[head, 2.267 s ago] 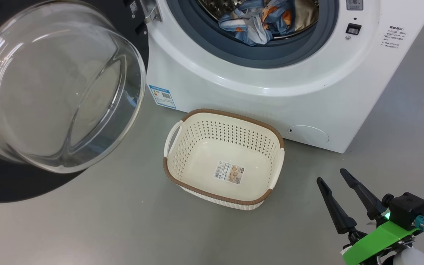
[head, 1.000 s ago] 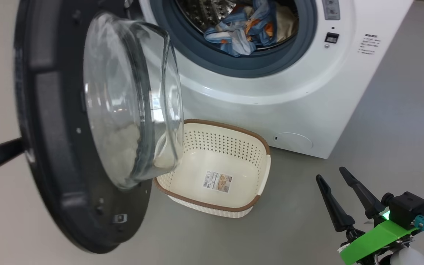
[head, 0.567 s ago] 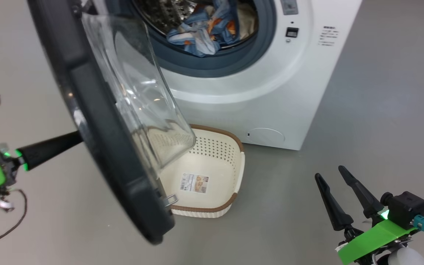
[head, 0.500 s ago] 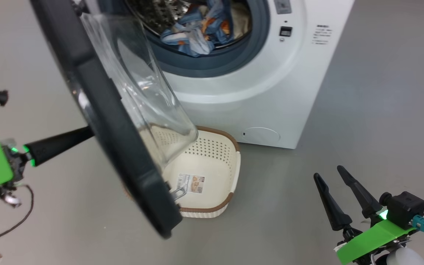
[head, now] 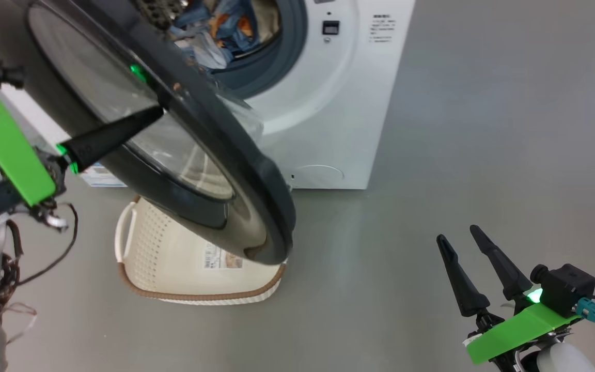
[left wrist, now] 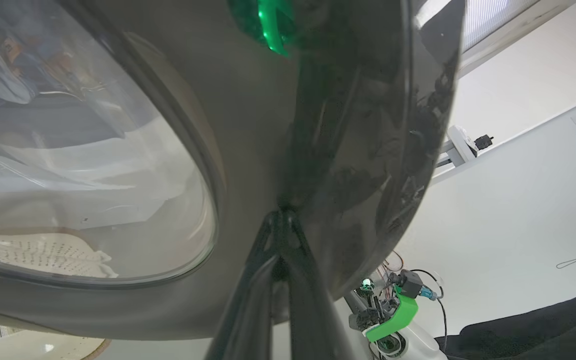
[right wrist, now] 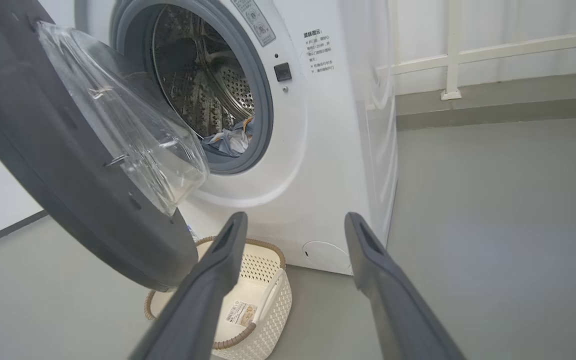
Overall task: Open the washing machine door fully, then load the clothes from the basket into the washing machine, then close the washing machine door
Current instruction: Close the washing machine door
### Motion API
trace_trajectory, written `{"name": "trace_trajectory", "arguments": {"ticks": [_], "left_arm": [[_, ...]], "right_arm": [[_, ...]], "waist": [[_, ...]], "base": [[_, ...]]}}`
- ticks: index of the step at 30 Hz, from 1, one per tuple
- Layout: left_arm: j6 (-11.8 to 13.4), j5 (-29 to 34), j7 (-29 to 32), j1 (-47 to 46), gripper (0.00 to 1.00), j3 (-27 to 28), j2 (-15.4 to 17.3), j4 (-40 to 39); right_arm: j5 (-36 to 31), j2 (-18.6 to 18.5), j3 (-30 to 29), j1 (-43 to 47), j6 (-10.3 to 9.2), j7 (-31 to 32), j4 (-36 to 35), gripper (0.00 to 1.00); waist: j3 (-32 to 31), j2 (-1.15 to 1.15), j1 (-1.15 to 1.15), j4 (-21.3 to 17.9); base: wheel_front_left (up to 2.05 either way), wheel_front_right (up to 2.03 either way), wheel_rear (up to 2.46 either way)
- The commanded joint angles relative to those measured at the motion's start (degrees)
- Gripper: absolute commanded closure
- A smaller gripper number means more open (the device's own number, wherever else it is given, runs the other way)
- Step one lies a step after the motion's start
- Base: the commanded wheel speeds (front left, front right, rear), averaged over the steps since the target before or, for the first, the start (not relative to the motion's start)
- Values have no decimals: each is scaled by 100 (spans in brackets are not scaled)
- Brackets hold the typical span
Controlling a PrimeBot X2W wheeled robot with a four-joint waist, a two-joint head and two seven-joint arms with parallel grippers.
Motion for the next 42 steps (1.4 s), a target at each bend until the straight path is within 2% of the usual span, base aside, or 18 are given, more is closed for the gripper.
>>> {"name": "trace_trajectory", "arguments": {"ticks": [1, 9, 18, 23, 32, 41, 42], "left_arm": [[-59, 82, -138, -347, 100, 186, 186, -50], [-59, 219, -562, -769, 100, 126, 117, 349], [-59, 390, -1208, -1287, 100, 236, 237, 960], [-59, 404, -1557, -1517, 100, 267, 278, 1264], [-59, 306, -1912, -1619, 100, 74, 310, 1472], [-59, 137, -1986, -1015, 100, -282, 524, 1117], [-59, 104, -2018, -904, 90, -310, 540, 1073]], "right_arm": [[-53, 9, 82, -164, 9, -27, -157, 0], [-76, 128, 60, -293, 9, -27, -172, 0], [-92, 261, -25, -388, 9, -27, -200, 0], [-98, 304, -85, -388, 9, -27, -205, 0], [-117, 298, -148, -405, 9, -27, -191, 0], [-127, 227, -174, -332, 9, -27, -180, 0], [-124, 212, -179, -322, 9, -27, -178, 0]], "waist": [[171, 0, 0, -244], [357, 0, 0, -607], [564, 0, 0, -1044], [596, 0, 0, -1159], [529, 0, 0, -1100], [354, 0, 0, -802], [330, 0, 0, -761]], "base": [[0, 0, 0], [0, 0, 0], [0, 0, 0], [0, 0, 0], [0, 0, 0], [0, 0, 0], [0, 0, 0]]}}
